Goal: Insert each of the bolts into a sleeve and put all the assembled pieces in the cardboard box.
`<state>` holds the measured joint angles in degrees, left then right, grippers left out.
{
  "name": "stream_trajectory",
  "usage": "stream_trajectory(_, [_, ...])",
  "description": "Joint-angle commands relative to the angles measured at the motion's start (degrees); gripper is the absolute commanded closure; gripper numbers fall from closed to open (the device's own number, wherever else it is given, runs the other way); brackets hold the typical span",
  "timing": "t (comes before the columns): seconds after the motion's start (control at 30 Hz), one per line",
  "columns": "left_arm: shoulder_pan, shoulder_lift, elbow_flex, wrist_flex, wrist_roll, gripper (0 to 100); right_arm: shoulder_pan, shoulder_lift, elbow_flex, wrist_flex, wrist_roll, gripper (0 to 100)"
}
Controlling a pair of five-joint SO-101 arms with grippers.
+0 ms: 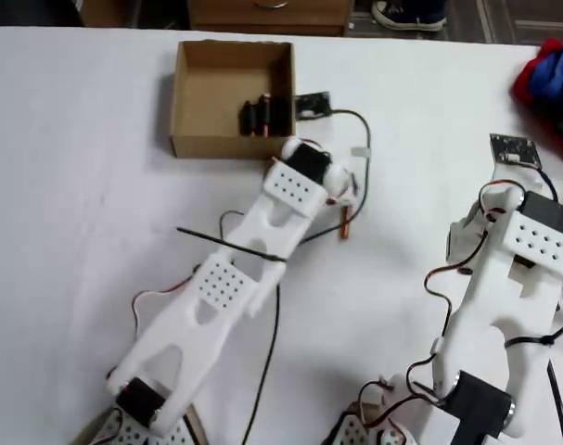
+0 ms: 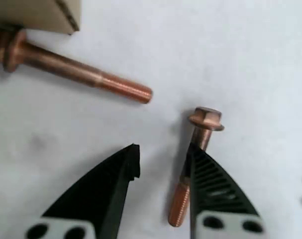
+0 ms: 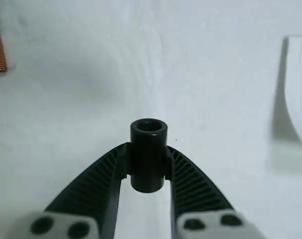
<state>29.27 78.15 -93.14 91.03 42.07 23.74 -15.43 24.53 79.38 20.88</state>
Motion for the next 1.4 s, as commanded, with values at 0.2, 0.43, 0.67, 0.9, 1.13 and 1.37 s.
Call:
stream_trajectory(0.2, [3.43,-0.18,-2.51,-8.53,-0.09,83,2.86,-3.12,3.16,-1.89,4.31,97.8])
stream_trajectory(0.43, [4.31,0.18,-2.33,-10.02,-2.81,83,4.53,-3.03,3.25,-3.03,4.40,97.8])
stream_trajectory(0.67, [4.22,0.26,-2.24,-9.85,-2.90,83,4.35,-3.12,3.16,-3.03,4.40,97.8])
stream_trajectory(0.9, [4.92,0.18,6.11,-10.81,-5.01,83,4.53,-3.12,3.16,-2.77,4.40,97.8])
stream_trajectory(1.13, [4.66,-0.44,7.69,-9.32,-6.68,85,4.53,-3.12,3.34,-2.77,4.40,97.8])
stream_trajectory(1.37, [1.49,-0.53,-3.21,2.90,-6.59,98,4.53,-3.12,3.34,-2.77,4.40,97.8])
